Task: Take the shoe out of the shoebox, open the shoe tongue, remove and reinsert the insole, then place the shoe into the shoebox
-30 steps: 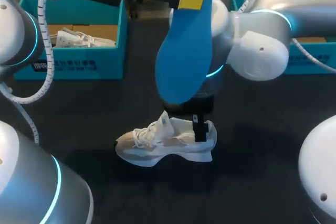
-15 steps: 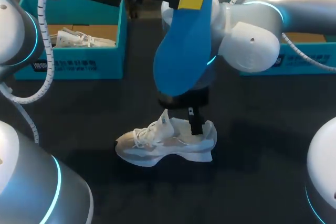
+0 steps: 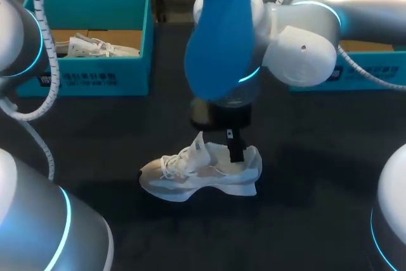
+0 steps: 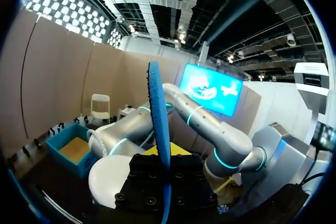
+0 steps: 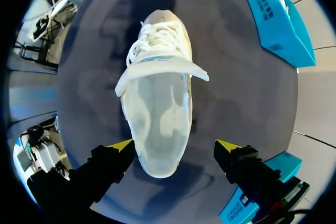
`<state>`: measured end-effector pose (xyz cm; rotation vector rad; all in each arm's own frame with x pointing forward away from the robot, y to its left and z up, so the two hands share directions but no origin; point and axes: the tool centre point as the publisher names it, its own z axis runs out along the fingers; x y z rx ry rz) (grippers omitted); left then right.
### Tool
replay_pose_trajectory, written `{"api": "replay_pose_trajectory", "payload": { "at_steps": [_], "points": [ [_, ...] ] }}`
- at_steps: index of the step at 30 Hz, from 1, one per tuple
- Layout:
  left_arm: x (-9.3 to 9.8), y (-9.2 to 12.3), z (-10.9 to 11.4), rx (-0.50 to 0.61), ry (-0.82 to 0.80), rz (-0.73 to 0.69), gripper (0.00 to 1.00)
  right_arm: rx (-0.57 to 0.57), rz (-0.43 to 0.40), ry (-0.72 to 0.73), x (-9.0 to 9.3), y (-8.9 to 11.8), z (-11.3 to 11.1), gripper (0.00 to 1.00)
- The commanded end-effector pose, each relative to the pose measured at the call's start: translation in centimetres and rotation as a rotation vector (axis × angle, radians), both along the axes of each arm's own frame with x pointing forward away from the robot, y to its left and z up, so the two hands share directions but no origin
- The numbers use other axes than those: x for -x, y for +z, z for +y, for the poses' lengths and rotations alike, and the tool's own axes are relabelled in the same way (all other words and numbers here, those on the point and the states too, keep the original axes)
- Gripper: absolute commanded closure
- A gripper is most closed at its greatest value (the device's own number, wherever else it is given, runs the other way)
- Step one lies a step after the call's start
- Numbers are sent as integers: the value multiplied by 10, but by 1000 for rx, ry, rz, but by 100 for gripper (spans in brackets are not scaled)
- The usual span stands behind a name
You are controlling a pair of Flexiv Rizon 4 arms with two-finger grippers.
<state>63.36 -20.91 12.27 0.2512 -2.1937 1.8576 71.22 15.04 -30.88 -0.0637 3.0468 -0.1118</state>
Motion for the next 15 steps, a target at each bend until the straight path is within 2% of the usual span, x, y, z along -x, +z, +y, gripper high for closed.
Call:
{"api": "replay_pose_trajectory", "payload": {
  "at_steps": [1, 15],
  "points": [
    [1, 3, 12, -7, 19, -17, 100, -4, 2, 8, -5, -2, 1, 0],
    [-5, 12, 32, 3, 79, -35, 100, -10, -8, 38, -23, -5, 10, 0]
  ]
}}
